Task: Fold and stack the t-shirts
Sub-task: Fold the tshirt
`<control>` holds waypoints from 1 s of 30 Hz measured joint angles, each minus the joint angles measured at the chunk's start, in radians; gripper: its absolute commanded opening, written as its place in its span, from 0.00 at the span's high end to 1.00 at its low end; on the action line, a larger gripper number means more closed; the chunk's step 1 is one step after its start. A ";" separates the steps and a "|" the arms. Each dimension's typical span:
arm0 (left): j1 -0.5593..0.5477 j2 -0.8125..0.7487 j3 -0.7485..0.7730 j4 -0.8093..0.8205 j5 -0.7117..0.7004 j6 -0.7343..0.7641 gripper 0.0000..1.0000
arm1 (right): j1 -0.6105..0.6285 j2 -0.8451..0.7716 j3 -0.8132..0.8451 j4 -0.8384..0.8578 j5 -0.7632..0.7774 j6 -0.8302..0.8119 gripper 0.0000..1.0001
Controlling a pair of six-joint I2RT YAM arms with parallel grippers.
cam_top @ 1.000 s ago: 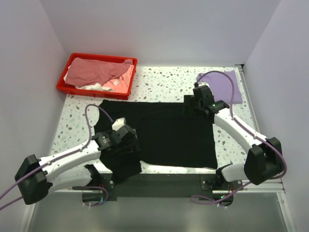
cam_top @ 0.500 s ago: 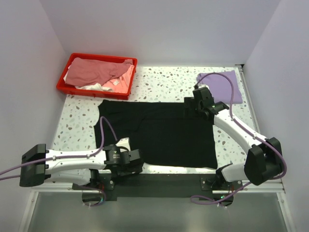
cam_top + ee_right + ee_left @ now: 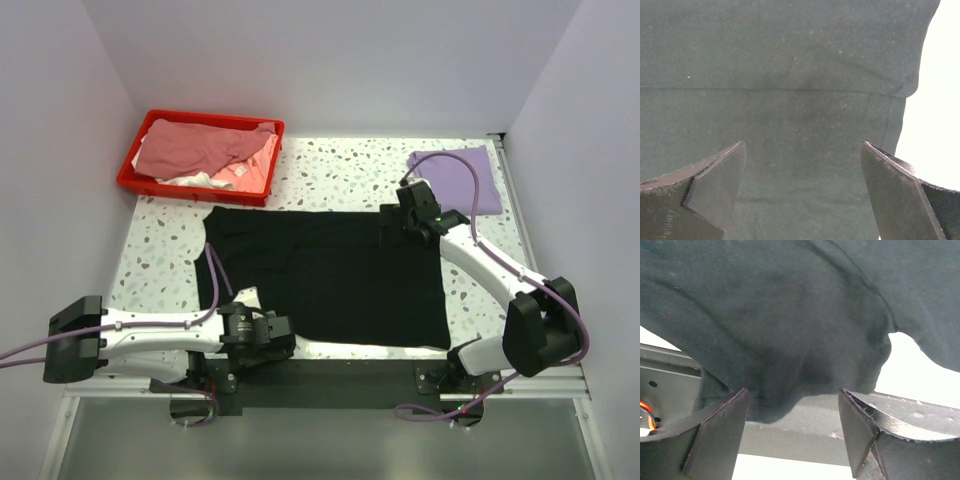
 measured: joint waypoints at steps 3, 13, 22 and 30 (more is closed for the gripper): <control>0.000 0.011 -0.021 0.002 -0.002 -0.011 0.30 | 0.000 0.000 0.000 -0.001 0.000 0.000 0.01; 0.015 0.058 -0.048 0.015 -0.012 -0.017 0.55 | 0.000 0.000 0.000 -0.005 0.005 0.000 0.01; 0.019 0.068 -0.037 0.000 -0.019 -0.010 0.67 | 0.000 0.001 0.000 -0.008 0.009 0.002 0.01; 0.019 0.079 -0.017 -0.012 -0.024 0.003 0.98 | 0.000 -0.026 -0.042 -0.048 0.058 0.024 0.01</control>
